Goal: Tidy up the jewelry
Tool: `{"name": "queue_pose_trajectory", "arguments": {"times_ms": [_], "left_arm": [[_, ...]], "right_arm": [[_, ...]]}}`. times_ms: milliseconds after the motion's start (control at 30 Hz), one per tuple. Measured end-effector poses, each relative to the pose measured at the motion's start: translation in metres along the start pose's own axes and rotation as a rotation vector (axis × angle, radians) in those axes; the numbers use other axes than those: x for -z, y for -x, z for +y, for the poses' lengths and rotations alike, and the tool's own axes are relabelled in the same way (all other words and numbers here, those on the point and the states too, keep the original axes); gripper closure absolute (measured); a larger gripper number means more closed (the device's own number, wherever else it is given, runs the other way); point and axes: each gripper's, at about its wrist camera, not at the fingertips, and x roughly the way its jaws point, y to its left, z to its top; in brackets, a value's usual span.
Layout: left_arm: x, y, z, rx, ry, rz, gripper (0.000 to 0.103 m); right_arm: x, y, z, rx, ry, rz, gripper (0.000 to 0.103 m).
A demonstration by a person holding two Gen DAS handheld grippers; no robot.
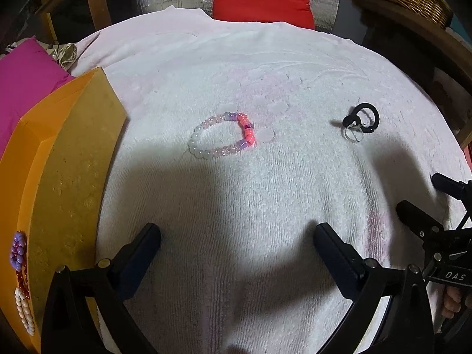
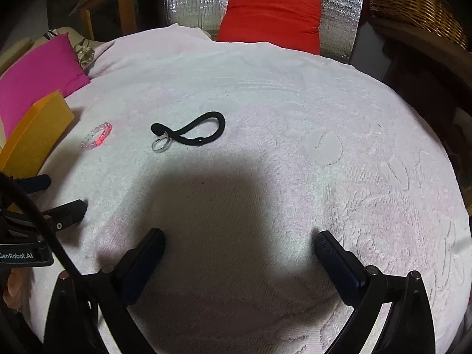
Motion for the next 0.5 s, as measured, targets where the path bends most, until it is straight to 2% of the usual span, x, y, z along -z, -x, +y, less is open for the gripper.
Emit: {"name": "queue_pose_trajectory", "arguments": {"times_ms": [500], "left_arm": [[0.0008,0.0013,-0.0005,-0.008,-0.002,-0.007,0.000]], "right_arm": [[-0.0004,-0.0008,0.0010,-0.004,0.003,0.003,0.000]]}}
